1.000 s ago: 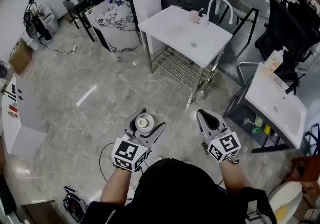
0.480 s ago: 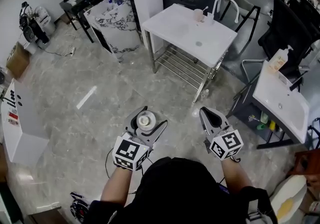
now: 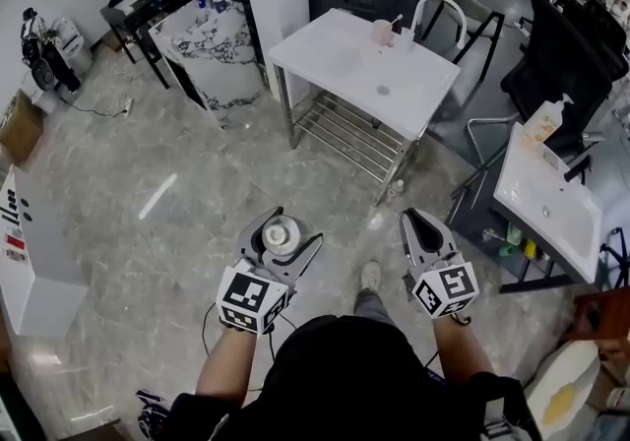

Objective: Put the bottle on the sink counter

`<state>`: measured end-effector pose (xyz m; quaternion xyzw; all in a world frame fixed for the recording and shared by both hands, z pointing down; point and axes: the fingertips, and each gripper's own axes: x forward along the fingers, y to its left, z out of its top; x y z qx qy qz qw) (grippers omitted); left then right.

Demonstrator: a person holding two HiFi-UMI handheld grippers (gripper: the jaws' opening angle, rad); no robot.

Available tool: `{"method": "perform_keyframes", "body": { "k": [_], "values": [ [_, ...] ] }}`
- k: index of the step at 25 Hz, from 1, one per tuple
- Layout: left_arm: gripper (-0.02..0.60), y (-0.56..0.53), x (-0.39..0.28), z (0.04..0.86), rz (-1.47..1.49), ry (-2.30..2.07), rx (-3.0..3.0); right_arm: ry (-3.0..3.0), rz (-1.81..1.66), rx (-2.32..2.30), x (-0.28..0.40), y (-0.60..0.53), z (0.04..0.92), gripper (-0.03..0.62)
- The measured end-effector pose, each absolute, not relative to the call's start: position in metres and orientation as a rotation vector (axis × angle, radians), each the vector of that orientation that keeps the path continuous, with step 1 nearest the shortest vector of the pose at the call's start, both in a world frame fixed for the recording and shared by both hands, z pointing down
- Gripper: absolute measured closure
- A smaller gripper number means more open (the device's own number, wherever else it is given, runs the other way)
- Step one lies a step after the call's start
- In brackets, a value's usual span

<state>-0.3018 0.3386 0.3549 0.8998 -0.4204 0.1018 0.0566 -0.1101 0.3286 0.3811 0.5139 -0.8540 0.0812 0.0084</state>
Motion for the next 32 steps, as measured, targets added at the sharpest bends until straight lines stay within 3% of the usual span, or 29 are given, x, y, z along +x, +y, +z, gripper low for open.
{"method": "perform_keyframes", "body": {
  "k": [2,3,4,7,19,32],
  "values": [
    [0.233,0.326,-0.297,0.356,0.311,-1.28,2.725,-2.675,0.233,1.619,-0.103,0.315,0.381,0.52],
    [0.233,0.32,-0.294,0.356,0.31,-1.286,2.722,-2.679,0.229,1.616,-0.1,0.308,0.381,0.425],
    [0.233,0.313,-0.29,0.356,0.309,-1.295,2.719,-2.68,0.227,1.614,-0.096,0.299,0.382,0.376],
    [0.233,0.29,-0.28,0.355,0.316,-1.332,2.705,-2.681,0.222,1.619,-0.083,0.266,0.384,0.341],
    [0.233,0.189,-0.226,0.341,0.275,-1.449,2.665,-2.783,0.154,1.547,-0.029,0.15,0.359,0.339],
    [0.233,0.117,-0.15,0.342,0.266,-1.374,2.713,-2.762,0.136,1.591,0.043,0.096,0.359,0.339]
  ]
}}
